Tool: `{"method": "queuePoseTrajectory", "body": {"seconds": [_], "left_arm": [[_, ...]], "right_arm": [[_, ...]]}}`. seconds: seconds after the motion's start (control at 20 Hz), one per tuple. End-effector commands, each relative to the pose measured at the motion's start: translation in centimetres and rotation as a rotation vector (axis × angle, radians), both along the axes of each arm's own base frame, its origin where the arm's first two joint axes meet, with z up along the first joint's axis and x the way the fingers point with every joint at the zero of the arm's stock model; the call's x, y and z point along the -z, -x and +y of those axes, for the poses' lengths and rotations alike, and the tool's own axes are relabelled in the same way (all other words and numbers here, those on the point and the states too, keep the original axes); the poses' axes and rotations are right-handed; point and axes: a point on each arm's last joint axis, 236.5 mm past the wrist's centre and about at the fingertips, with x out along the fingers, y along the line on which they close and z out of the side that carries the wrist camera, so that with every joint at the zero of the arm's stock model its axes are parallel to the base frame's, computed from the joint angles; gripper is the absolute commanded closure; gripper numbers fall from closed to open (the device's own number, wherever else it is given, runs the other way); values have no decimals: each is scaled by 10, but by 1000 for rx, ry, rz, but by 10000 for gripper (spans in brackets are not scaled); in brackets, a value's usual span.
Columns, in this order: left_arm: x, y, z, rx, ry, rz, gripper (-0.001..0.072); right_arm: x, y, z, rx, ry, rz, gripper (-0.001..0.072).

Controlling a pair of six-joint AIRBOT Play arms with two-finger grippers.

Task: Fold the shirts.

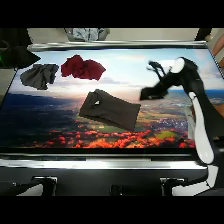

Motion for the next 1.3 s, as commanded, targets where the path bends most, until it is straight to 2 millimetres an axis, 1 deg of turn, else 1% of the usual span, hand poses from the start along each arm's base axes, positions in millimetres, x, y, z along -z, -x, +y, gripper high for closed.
{"method": "queuePoseTrajectory", "body": {"seconds": [0.0, 0.05, 0.1, 0.2, 0.25, 0.35, 0.4, 0.45, 0.5, 0.55, 0.6, 0.65, 0.7, 0.75, 0.8, 0.85, 0.9, 0.95, 1.05, 1.15, 1.2, 1.25], "left_arm": [[2, -1, 0, 7, -9, -1, 669], [2, -1, 0, 7, -9, -1, 669], [2, -1, 0, 7, -9, -1, 669], [2, -1, 0, 8, -9, 0, 670], [2, -1, 0, 8, -9, 0, 669], [2, -1, 0, 7, -8, -1, 669], [2, -1, 0, 7, -8, -1, 669], [2, -1, 0, 7, -8, -1, 669], [2, -1, 0, 7, -8, -1, 669], [2, -1, 0, 7, -9, -1, 669], [2, -1, 0, 7, -9, -1, 669], [2, -1, 0, 7, -9, -1, 669], [3, -2, 0, 7, -9, 1, 669], [4, -2, 0, 7, -8, 2, 669], [5, -3, 0, 8, -9, 5, 669], [6, -4, 1, 12, -13, 5, 669], [8, -5, 1, 12, -13, 8, 669], [9, -6, 1, 13, -14, 10, 669], [10, -6, 1, 15, -16, 12, 668], [11, -6, 1, 16, -17, 12, 669], [11, -6, 1, 16, -17, 12, 669], [11, -6, 1, 16, -17, 12, 669]], "right_arm": [[52, 41, -6, 88, -91, 131, 12], [67, 38, 19, 142, -201, 118, 9], [82, 33, 34, 221, -279, 106, 9], [103, 31, 48, 319, -370, 117, 11], [108, 32, 54, 326, -406, 126, 21], [109, 28, 70, 315, -458, 118, 85], [108, 24, 79, 320, -480, 103, 178], [104, 15, 84, 324, -495, 63, 547], [92, 5, 88, 306, -524, 5, 661], [77, -5, 87, 251, -541, -68, 662], [54, -16, 82, 211, -552, -132, 663], [24, -28, 73, 185, -569, -193, 663], [-7, -38, 59, 163, -577, -250, 663], [-38, -45, 41, 160, -571, -291, 663], [-67, -50, 15, 166, -540, -324, 663], [-90, -52, -12, 171, -486, -350, 663], [-111, -48, -45, 189, -419, -364, 663], [-129, -44, -76, 218, -357, -378, 663], [-160, -28, -144, 316, -262, -398, 662], [-184, -12, -202, 436, -225, -431, 663], [-194, -3, -231, 501, -206, -452, 663], [-201, 6, -256, 552, -188, -469, 663]]}}
